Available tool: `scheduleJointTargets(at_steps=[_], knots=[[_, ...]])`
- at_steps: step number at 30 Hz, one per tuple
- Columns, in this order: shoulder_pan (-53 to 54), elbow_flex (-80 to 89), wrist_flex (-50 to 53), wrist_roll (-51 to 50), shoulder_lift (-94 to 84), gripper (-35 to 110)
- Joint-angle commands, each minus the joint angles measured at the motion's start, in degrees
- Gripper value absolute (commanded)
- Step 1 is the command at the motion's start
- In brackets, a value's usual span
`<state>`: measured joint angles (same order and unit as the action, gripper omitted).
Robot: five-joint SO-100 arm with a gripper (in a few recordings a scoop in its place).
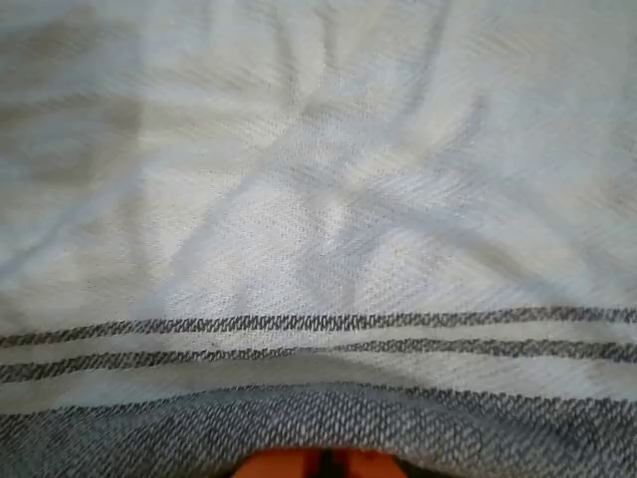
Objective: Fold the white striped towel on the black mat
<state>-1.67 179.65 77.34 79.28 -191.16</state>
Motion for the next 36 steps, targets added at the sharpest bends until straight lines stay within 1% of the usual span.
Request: scheduleJointTargets(at_steps=[1,18,24,36], knots=[[0.4,1.3,1.3,2.8,-1.3,0],[0.3,1.3,1.3,2.9,-1.3,0],[2.7,1.3,1.7,6.0,-1.3,0],[1.6,1.2,1.8,5.7,-1.3,0]])
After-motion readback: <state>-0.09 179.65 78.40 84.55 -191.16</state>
